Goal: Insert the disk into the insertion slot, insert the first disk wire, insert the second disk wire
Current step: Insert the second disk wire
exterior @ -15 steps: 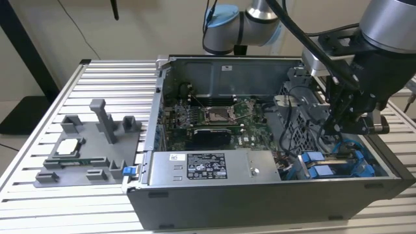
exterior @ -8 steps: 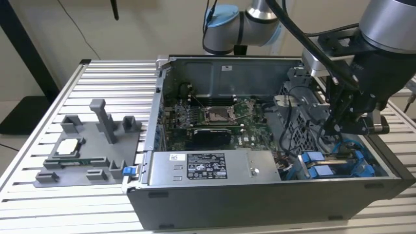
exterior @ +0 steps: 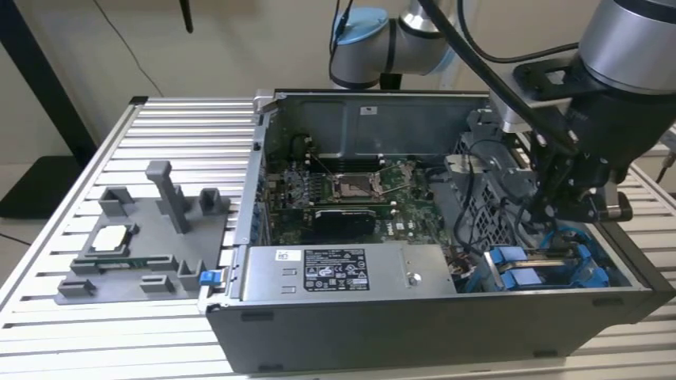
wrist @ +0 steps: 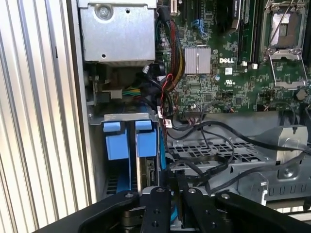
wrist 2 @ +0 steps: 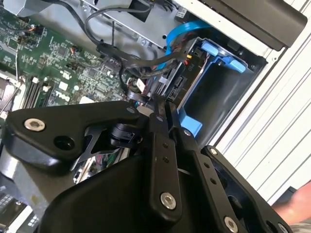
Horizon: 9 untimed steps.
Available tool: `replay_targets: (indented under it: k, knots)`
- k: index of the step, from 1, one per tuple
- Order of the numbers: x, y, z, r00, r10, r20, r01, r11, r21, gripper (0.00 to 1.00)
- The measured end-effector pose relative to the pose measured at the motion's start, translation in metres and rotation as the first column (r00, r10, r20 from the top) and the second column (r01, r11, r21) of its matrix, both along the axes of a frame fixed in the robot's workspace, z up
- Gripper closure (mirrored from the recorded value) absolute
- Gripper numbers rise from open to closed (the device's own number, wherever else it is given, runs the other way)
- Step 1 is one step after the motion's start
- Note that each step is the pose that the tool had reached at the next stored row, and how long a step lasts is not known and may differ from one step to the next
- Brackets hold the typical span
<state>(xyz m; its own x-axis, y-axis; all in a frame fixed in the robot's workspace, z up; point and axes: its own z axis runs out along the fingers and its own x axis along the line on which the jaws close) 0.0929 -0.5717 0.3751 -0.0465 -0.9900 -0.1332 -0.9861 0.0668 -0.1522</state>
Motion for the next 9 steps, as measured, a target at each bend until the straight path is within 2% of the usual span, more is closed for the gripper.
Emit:
replay_targets:
  k: [5, 9]
  knots:
    - [-0.0001, -0.0004, -0.0052, 0.9997, 0.000, 0.0255, 0.000, 1.0000, -0.0027, 1.00]
    - [-0.0006, -0.0022, -0.0090, 0.9992, 0.000, 0.0411, 0.000, 1.0000, -0.0038, 1.00]
